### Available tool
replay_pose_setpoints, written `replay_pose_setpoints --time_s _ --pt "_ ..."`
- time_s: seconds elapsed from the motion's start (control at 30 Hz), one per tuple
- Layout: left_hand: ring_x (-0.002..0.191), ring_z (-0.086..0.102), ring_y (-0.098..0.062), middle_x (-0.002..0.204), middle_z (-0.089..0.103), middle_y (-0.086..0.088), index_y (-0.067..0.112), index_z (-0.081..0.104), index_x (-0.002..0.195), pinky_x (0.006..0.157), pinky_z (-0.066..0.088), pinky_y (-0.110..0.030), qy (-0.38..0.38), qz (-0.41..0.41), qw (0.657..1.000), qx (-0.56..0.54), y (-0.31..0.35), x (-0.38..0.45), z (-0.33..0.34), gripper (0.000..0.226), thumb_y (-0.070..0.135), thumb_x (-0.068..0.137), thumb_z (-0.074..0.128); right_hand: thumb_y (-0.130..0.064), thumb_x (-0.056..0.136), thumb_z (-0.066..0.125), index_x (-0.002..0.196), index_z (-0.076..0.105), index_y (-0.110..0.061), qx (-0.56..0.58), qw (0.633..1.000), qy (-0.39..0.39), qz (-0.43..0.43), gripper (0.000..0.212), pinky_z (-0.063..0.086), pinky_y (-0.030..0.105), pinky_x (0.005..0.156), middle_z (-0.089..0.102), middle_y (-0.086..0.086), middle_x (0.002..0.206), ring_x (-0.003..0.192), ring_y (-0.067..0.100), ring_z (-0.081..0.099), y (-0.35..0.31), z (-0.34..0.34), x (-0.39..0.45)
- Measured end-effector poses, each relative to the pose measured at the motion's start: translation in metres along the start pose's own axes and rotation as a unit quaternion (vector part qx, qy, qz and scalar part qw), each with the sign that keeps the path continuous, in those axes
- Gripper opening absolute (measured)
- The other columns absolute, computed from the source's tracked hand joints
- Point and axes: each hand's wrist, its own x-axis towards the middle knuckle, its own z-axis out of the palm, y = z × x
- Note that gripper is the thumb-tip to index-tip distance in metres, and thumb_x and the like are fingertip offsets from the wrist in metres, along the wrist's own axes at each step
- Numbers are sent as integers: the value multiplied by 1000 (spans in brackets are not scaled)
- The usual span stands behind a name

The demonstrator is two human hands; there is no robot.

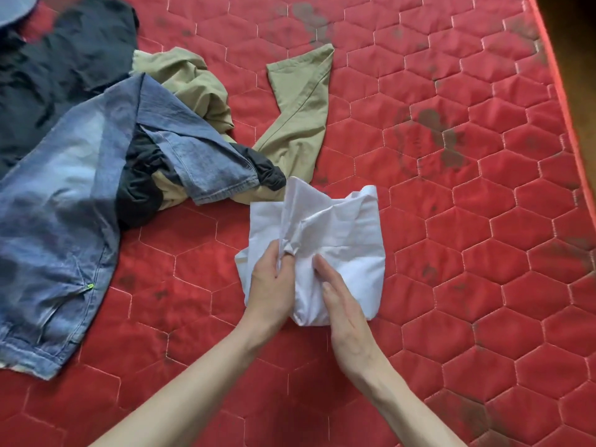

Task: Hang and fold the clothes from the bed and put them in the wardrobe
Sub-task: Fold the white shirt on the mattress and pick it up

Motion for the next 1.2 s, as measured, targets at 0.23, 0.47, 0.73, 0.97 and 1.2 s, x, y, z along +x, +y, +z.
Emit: replay_pose_setpoints --time_s 0.23,0.47,0.73,0.97,1.2 --pt "70 36 -13 75 40 4 15 43 78 65 33 -33 39 -62 996 55 -35 21 -37 36 32 108 51 -29 107 36 152 50 -15 -381 904 129 -146 48 31 38 124 43 3 162 153 17 35 31 -26 42" --pt "66 39 -23 65 44 2 7 44 74 60 30 -41 144 -112 976 121 -63 43 -50 44 33 110 43 -58 106 26 167 13 -21 -615 779 91 -85 73 16 53 128 -1 5 175 162 26 -2 85 -41 74" --pt "136 44 -33 145 49 -13 10 51 141 114 36 -50 148 136 877 437 -60 34 -39 44 33 105 41 -52 104 41 161 35 -20 -578 793 133 -138 66 25 48 125 26 8 169 156 28 25 79 -40 89" --pt "158 21 -34 170 24 -15 12 32 162 124 26 -56 -7 204 800 564 -89 58 -18 66 46 106 34 -54 107 28 167 11 -27 -589 781 150 -142 68 10 52 129 1 2 175 162 23 0 64 -54 141" --pt "161 8 -33 174 14 -10 16 26 165 127 19 -57 -13 204 802 562 -106 66 -24 71 48 103 38 -57 106 29 167 10 -27 -596 780 140 -131 70 16 54 127 4 0 175 162 25 1 77 -52 160"
